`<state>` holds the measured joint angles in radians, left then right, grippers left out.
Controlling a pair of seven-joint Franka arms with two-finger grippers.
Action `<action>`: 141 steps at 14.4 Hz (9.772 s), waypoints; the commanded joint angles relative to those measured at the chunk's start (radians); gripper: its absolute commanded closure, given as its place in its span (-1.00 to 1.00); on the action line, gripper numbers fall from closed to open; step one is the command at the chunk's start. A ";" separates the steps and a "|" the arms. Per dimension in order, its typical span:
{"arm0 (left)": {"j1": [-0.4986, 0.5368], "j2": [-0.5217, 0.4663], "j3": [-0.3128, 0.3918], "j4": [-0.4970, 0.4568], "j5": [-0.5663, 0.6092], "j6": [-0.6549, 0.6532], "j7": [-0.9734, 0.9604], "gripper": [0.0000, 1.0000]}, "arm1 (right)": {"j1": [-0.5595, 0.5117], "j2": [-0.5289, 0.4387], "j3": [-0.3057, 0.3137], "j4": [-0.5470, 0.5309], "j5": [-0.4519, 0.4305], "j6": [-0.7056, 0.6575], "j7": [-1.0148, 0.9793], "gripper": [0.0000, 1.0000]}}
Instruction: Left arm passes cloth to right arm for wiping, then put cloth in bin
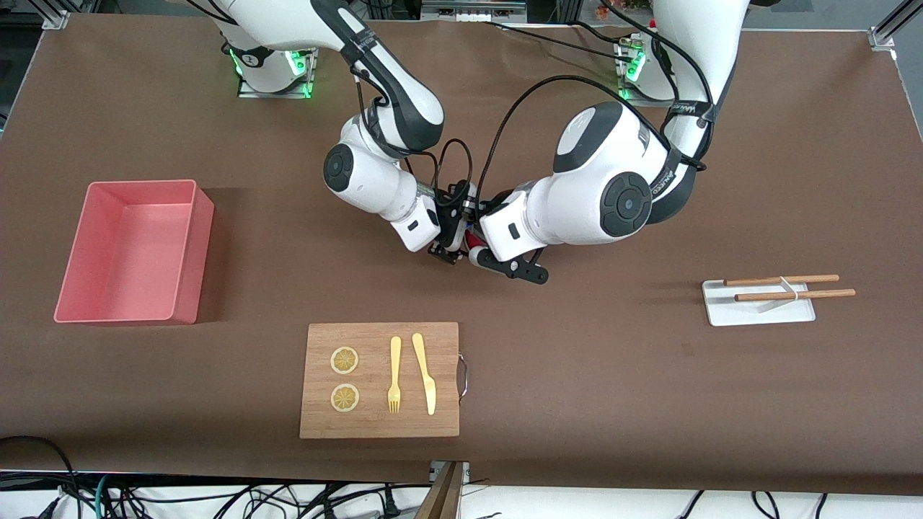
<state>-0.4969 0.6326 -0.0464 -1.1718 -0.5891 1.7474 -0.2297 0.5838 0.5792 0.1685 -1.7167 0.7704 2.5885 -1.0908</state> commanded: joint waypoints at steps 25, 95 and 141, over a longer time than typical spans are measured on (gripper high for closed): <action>0.015 -0.011 0.003 0.001 0.011 -0.009 0.030 -1.00 | -0.084 -0.091 -0.089 0.011 -0.129 -0.284 0.043 1.00; 0.541 -0.630 -0.062 -0.582 0.612 -0.005 0.254 -1.00 | -0.490 -0.137 -0.170 -0.150 -0.770 -0.588 0.143 1.00; 0.543 -0.626 -0.061 -0.582 0.606 -0.003 0.254 -1.00 | -0.527 -0.679 -0.161 0.020 -0.760 -1.096 0.954 -1.00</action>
<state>0.0418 0.0044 -0.1045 -1.7632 0.0281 1.7573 0.0145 0.0516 -0.0665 0.0135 -1.7145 -0.0229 1.5254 -0.1770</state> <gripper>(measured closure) 0.000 0.000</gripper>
